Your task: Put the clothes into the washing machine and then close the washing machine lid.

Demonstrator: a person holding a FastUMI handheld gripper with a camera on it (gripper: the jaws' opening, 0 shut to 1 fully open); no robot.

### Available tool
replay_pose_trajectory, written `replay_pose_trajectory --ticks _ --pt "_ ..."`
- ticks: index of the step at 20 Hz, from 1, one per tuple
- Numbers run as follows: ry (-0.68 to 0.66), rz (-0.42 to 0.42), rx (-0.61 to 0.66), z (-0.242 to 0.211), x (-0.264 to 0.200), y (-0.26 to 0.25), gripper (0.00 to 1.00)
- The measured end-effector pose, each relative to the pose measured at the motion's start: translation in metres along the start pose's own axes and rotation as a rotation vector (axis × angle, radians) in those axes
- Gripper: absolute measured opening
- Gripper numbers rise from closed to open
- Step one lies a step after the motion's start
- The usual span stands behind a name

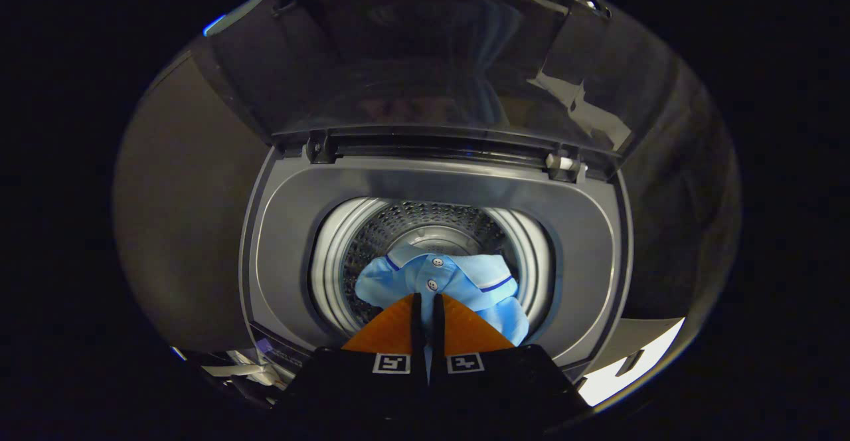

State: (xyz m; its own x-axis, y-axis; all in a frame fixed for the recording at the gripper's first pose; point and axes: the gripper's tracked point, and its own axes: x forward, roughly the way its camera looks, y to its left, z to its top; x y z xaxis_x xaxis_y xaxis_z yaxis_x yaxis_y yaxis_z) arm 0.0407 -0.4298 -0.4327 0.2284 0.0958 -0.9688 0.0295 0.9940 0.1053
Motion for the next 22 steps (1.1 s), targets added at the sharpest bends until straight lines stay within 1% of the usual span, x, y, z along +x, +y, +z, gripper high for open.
replay_pose_trajectory --ticks 2,3,4,5,7,9,10,13,14,17,19,21,22 --pt "0.079 0.051 0.041 -0.016 0.011 0.002 0.1" --pt "0.09 0.098 0.075 -0.02 0.011 0.009 0.17" --pt "0.072 0.121 0.096 -0.013 0.004 0.009 0.19" --pt "0.038 0.118 0.088 -0.004 0.004 0.007 0.35" --pt "-0.055 0.05 0.021 0.008 0.002 -0.008 0.68" --pt "-0.112 -0.013 -0.004 0.019 -0.003 -0.016 1.0" --pt "-0.128 -0.031 0.006 0.022 -0.004 -0.017 1.0" --pt "-0.124 -0.036 0.06 0.02 -0.005 -0.014 1.0" --pt "-0.133 -0.054 0.059 0.023 -0.005 -0.019 1.0" --pt "-0.168 -0.084 -0.003 0.03 -0.009 -0.025 1.0" --pt "-0.164 -0.036 0.018 0.026 -0.012 -0.013 1.0" --pt "-0.167 -0.051 0.035 0.022 -0.021 -0.018 1.0" --pt "-0.173 -0.041 0.048 0.022 -0.028 -0.017 1.0"
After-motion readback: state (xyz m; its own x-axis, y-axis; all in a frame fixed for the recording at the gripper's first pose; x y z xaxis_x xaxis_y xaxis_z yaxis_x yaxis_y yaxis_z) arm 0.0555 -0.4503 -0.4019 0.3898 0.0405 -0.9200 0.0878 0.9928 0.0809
